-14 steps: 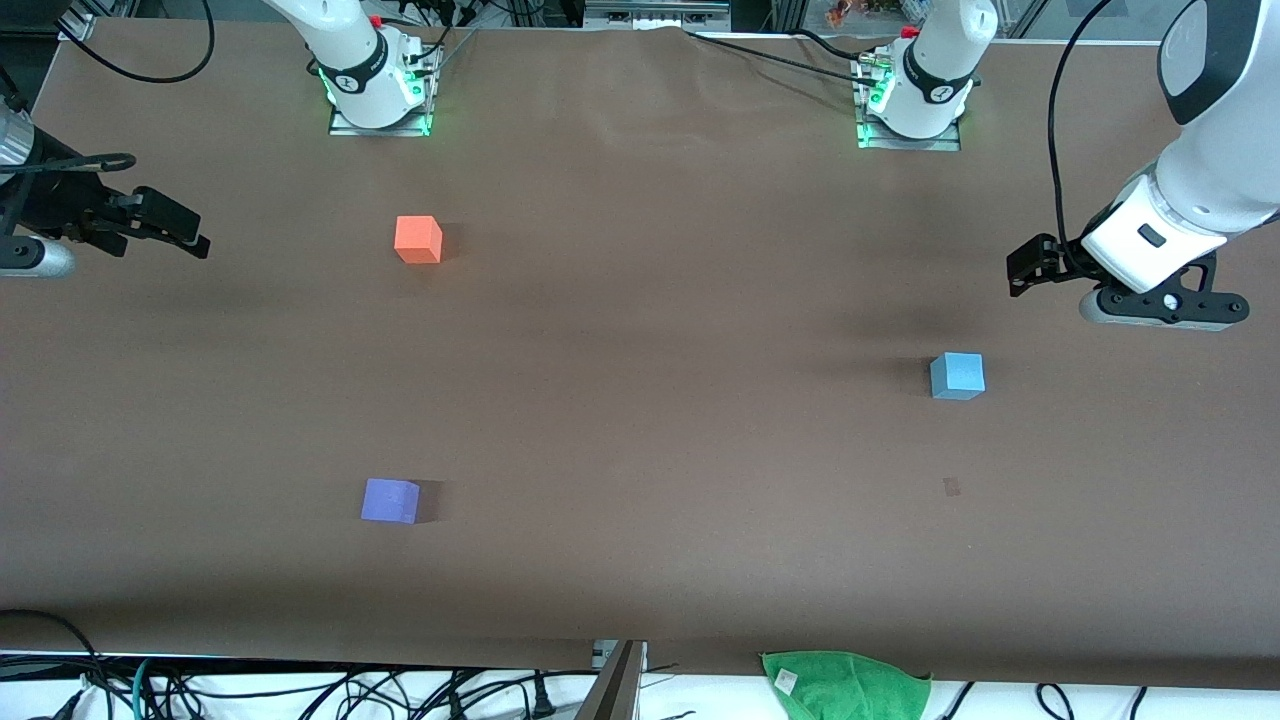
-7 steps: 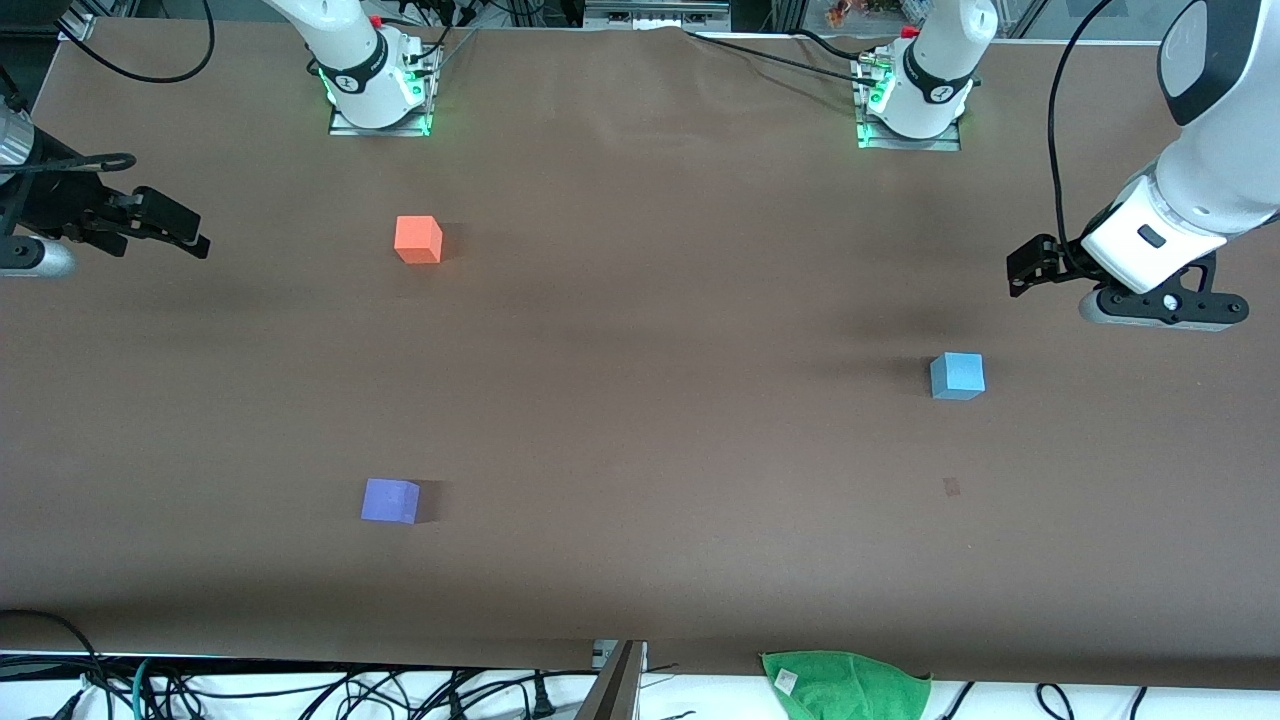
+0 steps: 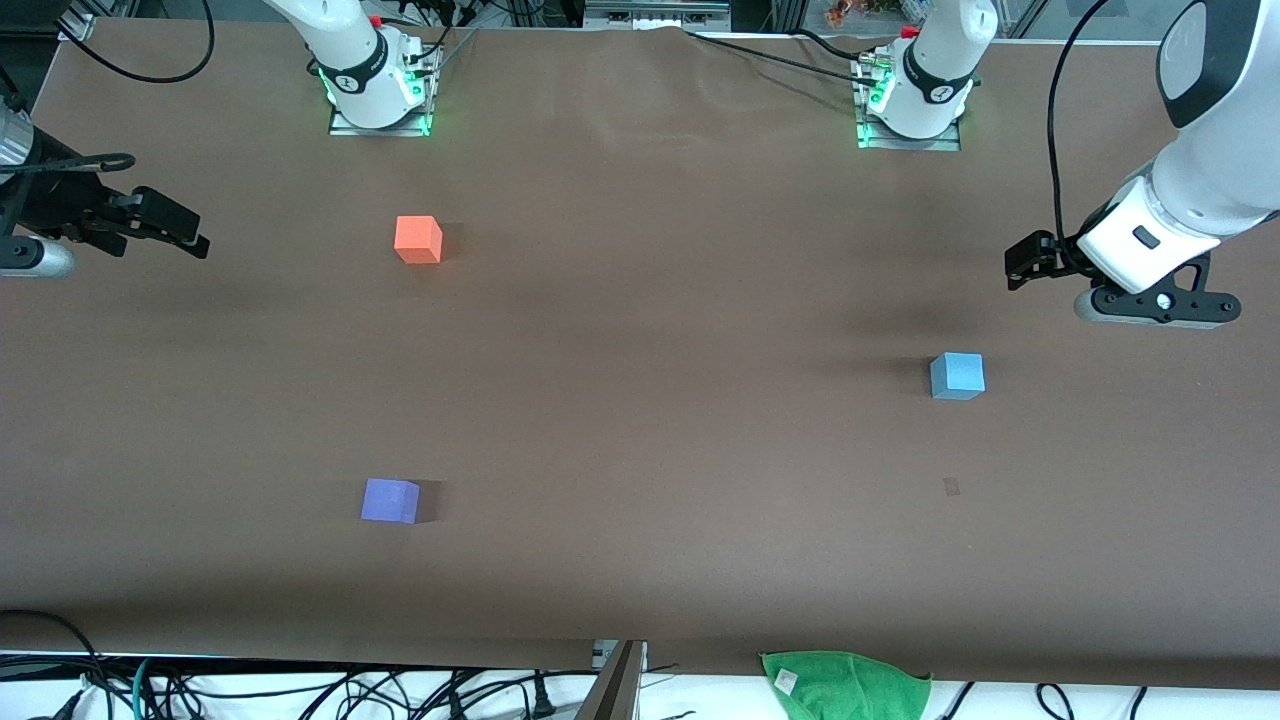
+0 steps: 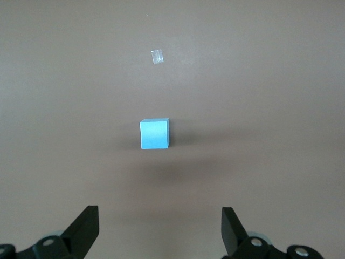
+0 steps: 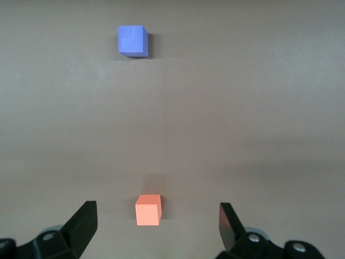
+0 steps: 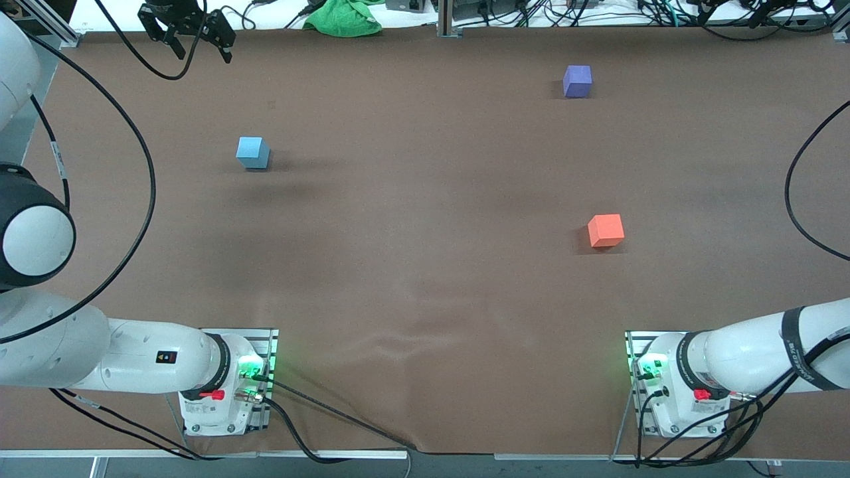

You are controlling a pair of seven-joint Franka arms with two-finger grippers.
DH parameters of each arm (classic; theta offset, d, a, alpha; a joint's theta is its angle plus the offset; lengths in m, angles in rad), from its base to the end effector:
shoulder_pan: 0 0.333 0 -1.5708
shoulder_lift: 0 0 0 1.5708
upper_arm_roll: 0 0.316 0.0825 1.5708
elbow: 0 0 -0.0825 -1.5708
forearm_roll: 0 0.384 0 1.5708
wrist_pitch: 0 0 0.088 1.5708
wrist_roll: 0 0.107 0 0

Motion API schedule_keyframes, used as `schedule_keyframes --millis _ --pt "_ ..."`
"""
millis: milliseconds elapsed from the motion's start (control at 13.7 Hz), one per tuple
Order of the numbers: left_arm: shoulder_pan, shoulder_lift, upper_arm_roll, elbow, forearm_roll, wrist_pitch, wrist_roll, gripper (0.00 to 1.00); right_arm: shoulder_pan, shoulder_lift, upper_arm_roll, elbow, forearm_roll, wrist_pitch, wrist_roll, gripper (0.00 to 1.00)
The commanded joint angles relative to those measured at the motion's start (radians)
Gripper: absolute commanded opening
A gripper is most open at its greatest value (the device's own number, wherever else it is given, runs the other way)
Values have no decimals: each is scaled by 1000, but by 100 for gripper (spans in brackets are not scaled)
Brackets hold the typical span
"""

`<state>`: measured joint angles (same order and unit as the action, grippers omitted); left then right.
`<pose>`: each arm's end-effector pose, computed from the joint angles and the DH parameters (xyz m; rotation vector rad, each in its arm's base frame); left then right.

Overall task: Place blue block between orange and purple blocks
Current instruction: 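Lower the left gripper onto the light-blue cube and close it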

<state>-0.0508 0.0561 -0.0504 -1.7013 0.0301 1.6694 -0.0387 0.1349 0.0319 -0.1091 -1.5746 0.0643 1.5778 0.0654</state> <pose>0.5684 -0.0541 0.5395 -3.1039 0.1038 0.1334 0.5637 0.0224 0.6058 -3.0811 0.0631 0.0482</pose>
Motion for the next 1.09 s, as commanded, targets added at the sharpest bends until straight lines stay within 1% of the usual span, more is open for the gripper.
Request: schedule_keyframes --millis 0,73,365,583,656,729,875,1021 --pt "-4 46 -2 28 11 -48 14 100 -1 -7 -1 1 15 -10 -16 100" --pt "-9 53 -2 29 11 -75 17 100 -1 -7 -1 1 15 -12 -16 100" --pt "-9 57 -2 23 8 -76 22 100 -1 -7 -1 1 15 -12 -16 100" --pt "-3 63 -3 -55 8 -53 51 100 -1 -7 0 1 15 -12 -16 100" --pt "5 61 -3 -105 8 -2 84 100 -1 -7 0 1 15 -12 -16 100" --pt "8 59 -3 -136 8 42 121 100 -1 -7 0 1 15 -12 -16 100" --pt "32 94 -2 -167 16 140 131 100 -1 -7 0 1 15 -12 -16 100" --pt "49 128 -2 -213 19 274 131 100 -1 -7 0 1 15 -12 -16 100"
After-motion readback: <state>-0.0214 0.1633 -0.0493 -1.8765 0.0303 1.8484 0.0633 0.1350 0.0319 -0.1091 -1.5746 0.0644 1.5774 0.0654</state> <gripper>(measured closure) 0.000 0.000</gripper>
